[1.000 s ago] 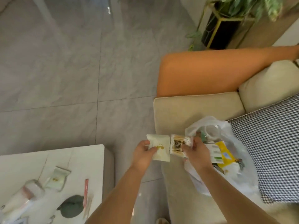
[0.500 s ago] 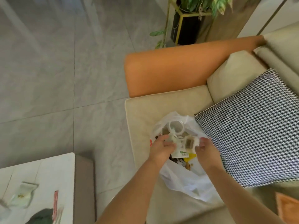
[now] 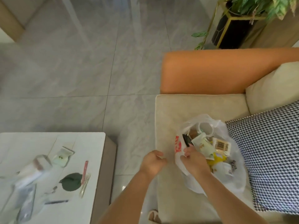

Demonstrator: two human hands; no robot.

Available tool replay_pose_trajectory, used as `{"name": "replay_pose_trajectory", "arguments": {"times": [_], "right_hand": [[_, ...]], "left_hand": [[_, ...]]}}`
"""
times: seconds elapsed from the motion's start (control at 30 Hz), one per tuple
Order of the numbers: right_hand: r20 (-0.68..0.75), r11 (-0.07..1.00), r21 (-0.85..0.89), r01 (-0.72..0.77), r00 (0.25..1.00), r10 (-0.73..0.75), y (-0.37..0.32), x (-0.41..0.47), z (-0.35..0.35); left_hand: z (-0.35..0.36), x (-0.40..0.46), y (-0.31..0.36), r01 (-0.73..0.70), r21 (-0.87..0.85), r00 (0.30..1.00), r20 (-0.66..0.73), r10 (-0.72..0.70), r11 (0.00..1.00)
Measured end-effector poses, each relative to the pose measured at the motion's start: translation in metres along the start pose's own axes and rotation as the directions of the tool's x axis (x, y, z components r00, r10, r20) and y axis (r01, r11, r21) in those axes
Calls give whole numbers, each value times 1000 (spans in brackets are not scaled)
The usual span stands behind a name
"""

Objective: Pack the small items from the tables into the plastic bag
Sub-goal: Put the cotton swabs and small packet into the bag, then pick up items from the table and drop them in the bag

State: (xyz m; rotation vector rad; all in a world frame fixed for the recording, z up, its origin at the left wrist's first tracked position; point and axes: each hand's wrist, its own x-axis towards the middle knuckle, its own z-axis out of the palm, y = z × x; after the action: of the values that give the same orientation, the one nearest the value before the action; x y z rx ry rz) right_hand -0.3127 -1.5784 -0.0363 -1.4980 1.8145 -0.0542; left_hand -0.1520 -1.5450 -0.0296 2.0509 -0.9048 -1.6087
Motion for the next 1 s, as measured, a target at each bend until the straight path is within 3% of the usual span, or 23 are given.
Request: {"name": "replay_pose_trajectory", "arguments": {"times": [0.27,0.7,1.0], "right_hand": [[232,936,-249,248,954,-191,-76,-28,98],[476,825,-309,474,828,-297,-216,-113,274],[620,671,-363,647,705,-344,-288,-152,391]], "left_hand": [[-91,-33,-89,127,22,978,-172,-121,992],[-251,-92,-261,300,-80,892,-330,-309,951],[-333,-109,-379,395,-235,795,-396,-459,888]]}}
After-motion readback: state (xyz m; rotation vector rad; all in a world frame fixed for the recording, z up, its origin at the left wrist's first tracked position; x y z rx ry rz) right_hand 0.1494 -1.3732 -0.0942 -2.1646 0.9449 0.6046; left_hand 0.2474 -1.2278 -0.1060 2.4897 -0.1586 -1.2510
